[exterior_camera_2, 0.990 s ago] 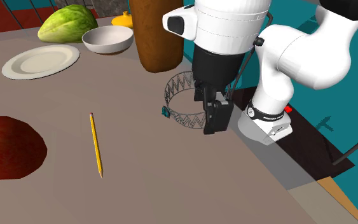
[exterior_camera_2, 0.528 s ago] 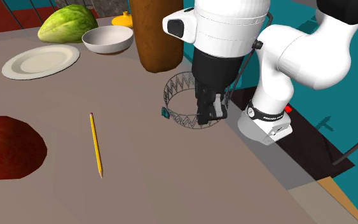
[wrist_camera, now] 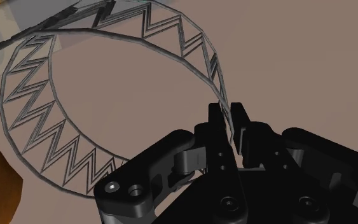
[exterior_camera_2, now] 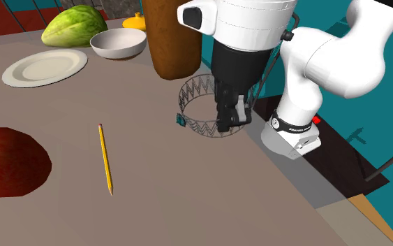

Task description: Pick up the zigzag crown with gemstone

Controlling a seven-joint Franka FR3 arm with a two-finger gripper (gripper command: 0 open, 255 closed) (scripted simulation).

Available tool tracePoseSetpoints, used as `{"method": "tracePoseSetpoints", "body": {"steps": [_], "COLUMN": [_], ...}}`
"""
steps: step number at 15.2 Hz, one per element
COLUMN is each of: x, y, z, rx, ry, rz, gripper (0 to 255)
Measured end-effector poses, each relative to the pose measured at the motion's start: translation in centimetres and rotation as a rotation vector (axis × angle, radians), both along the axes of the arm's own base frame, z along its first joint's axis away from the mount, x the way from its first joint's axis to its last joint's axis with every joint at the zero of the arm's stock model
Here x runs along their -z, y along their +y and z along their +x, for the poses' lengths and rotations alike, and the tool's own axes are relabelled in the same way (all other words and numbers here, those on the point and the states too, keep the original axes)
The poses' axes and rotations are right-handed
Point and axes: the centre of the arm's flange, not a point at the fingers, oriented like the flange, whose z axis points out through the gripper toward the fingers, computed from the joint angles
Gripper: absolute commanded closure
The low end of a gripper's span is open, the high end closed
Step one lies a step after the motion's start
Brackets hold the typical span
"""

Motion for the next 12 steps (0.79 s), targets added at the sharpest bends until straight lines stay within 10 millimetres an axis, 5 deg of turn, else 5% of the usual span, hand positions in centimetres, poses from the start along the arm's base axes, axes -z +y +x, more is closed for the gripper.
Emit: {"method": "tracePoseSetpoints", "body": {"steps": [12], "x": [-6.0], "y": [-0.1], "z": [-0.1], "rx": [0.0], "ry": [0.0], "rz": [0.0], "gripper": [255]}}
